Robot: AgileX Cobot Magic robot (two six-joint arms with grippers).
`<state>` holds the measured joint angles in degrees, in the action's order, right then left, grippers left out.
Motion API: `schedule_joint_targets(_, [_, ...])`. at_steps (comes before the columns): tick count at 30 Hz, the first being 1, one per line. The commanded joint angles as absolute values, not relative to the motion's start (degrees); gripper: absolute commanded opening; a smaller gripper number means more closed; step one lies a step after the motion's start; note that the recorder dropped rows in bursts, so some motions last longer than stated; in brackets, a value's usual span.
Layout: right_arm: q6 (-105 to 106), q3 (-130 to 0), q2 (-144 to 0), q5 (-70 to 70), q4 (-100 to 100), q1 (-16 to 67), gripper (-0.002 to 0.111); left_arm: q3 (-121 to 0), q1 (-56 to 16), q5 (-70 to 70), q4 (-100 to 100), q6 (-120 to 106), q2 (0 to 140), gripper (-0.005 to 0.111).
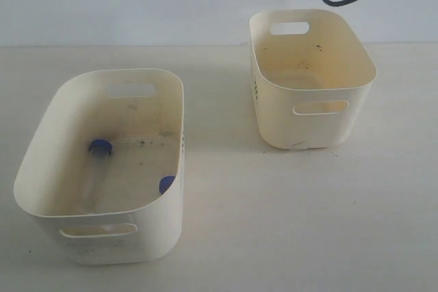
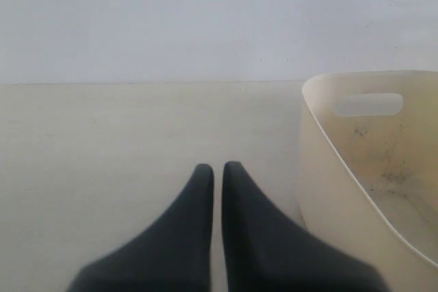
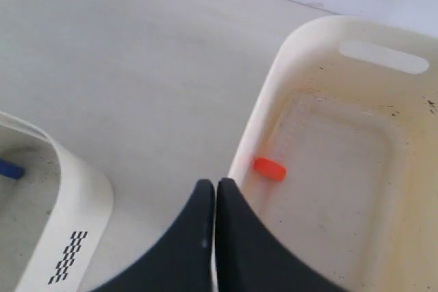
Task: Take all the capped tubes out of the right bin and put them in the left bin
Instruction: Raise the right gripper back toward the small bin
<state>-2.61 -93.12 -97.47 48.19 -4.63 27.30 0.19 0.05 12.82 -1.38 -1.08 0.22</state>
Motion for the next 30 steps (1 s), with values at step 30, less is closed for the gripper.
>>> schedule_joint_targets(30, [-1.4,-93.27,-100.57,47.88,-9.57,17.36,0.0,0.0,0.05,11.98,-1.49,-0.97,0.0,0.004])
